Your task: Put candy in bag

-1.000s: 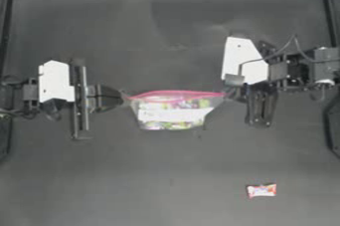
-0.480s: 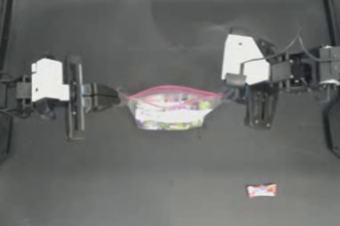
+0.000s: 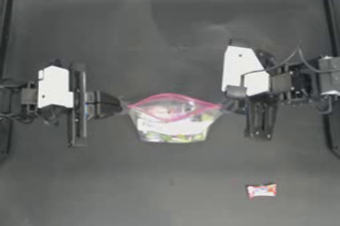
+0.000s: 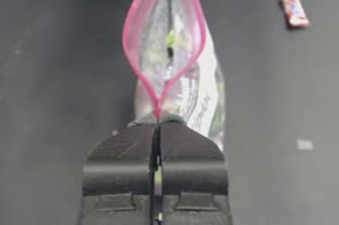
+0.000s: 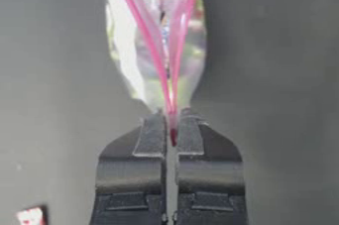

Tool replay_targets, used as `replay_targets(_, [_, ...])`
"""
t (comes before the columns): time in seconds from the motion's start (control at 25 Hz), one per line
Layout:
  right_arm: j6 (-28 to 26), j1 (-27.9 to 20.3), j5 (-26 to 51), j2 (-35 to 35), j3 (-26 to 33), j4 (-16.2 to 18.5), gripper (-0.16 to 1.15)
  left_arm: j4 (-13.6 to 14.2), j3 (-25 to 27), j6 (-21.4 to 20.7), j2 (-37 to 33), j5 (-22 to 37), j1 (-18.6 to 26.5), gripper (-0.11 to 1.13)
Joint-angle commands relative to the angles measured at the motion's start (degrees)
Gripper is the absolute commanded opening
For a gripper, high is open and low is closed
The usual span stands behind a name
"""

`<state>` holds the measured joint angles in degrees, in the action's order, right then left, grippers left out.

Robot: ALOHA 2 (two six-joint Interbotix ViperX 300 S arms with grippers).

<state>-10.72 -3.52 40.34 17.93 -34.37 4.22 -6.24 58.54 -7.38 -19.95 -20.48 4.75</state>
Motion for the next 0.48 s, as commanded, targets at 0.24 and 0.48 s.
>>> replay_targets(0.24, [0.1, 0.1, -4.3, -0.7, -0.9, -0.3, 0.06, -0.4, -0.9, -0.1, 2.6, -0.7, -0.1, 0.04])
replay_targets(0.48, [0.4, 0.4, -6.1, -2.5, -1.0, -0.3, 0.06, -0.4, -1.5, -0.3, 4.3, -0.7, -0.1, 0.04])
